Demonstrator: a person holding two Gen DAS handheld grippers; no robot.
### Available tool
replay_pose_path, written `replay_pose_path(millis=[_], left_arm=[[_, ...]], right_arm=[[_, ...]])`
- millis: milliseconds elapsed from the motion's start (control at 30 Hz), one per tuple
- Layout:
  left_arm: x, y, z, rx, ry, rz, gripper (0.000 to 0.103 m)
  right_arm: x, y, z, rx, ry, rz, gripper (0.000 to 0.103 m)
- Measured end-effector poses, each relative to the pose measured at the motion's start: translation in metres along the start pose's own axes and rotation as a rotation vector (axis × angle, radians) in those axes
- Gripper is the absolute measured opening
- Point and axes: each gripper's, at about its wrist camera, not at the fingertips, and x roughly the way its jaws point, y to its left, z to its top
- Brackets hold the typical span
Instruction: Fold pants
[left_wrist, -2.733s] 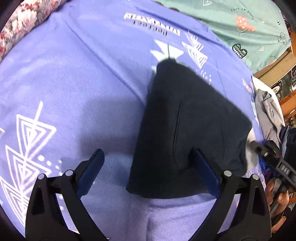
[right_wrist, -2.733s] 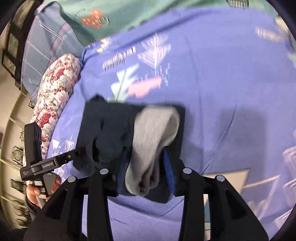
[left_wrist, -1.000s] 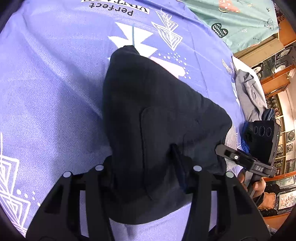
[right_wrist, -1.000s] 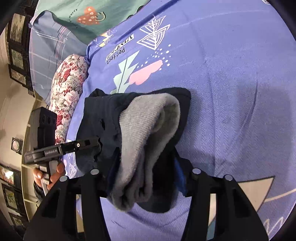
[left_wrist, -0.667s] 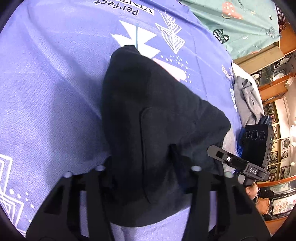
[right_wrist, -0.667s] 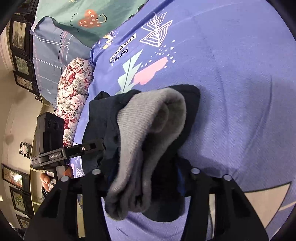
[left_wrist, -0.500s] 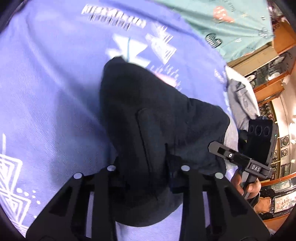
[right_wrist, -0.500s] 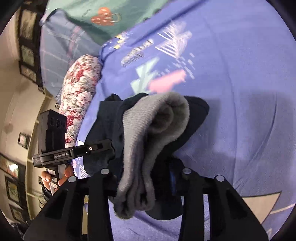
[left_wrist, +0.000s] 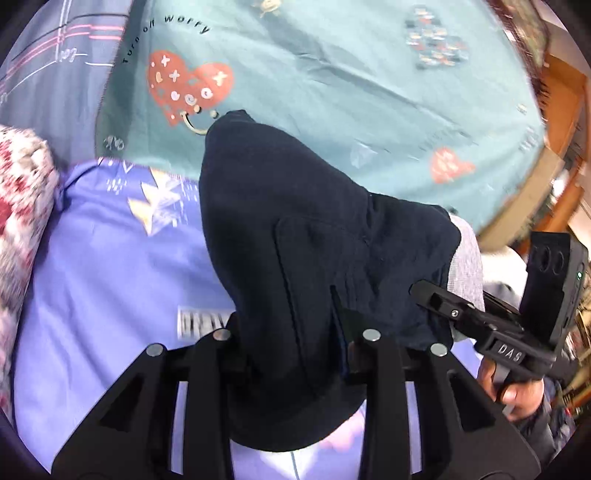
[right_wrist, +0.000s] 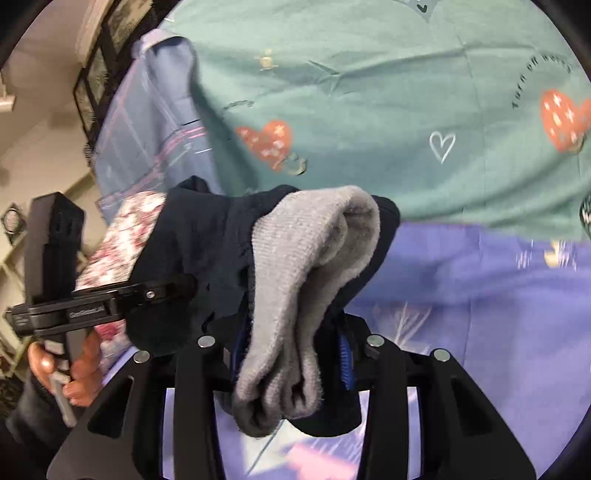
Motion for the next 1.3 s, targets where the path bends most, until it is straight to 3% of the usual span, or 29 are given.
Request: replay_pose_path(millis=[100, 233, 267, 300, 333, 367, 433, 533, 667, 800, 933, 1033, 1167, 1300], left_arm=[[0.073, 0.026, 0.011, -0.026, 0.050, 0.055, 0.033], [0.156, 0.060, -0.004, -0.061, 0.169, 0.133, 0.039], [0.167, 0.066, -0.010, -0.068, 0.183, 0.153, 0.056], [0.175, 0.072, -0.016, -0.080, 0.157, 0.193, 0.067], [0.175, 0.075, -0.019, -0.092, 0.124, 0.224, 0.093], [0.174, 0.076, -0.021, -0.098, 0.096, 0.263, 0.101], [0.173, 0.080, -0.024, -0.109, 0.097, 0.258, 0.101], [0.155, 0.080, -0.022, -0.144, 0.099, 0.278, 0.101], [0.099, 0.063, -0.024, -0.114, -0.001, 0.327, 0.101], [0.032, 0.030, -0.057, -0.081, -0.073, 0.307, 0.101], [-0.012, -0.004, -0.102, -0.009, -0.132, 0.309, 0.101], [-0.024, -0.015, -0.142, -0.005, -0.087, 0.318, 0.101], [-0.044, -0.032, -0.182, -0.017, -0.115, 0.317, 0.101], [-0.056, -0.048, -0.208, -0.020, -0.132, 0.315, 0.101]], right_arm=[[0.064, -0.031, 0.012, -0.015, 0.036, -0.083, 0.044], [0.147, -0.073, -0.013, 0.014, 0.154, -0.209, 0.051], [0.168, -0.084, -0.024, 0.023, 0.199, -0.264, 0.055], [0.177, -0.091, -0.032, 0.029, 0.199, -0.287, 0.072], [0.177, -0.095, -0.037, 0.038, 0.154, -0.294, 0.080], [0.175, -0.098, -0.040, 0.051, 0.122, -0.325, 0.088], [0.176, -0.104, -0.041, 0.081, 0.127, -0.312, 0.088], [0.162, -0.099, -0.035, 0.087, 0.127, -0.339, 0.088], [0.095, -0.065, -0.030, 0.047, -0.023, -0.380, 0.088], [0.032, -0.028, -0.048, 0.003, -0.084, -0.428, 0.090], [-0.015, 0.009, -0.086, -0.050, -0.130, -0.437, 0.096], [-0.043, 0.029, -0.130, -0.093, -0.139, -0.521, 0.101], [-0.068, 0.030, -0.171, -0.014, -0.130, -0.474, 0.102], [-0.085, 0.040, -0.197, -0.010, -0.145, -0.487, 0.102]])
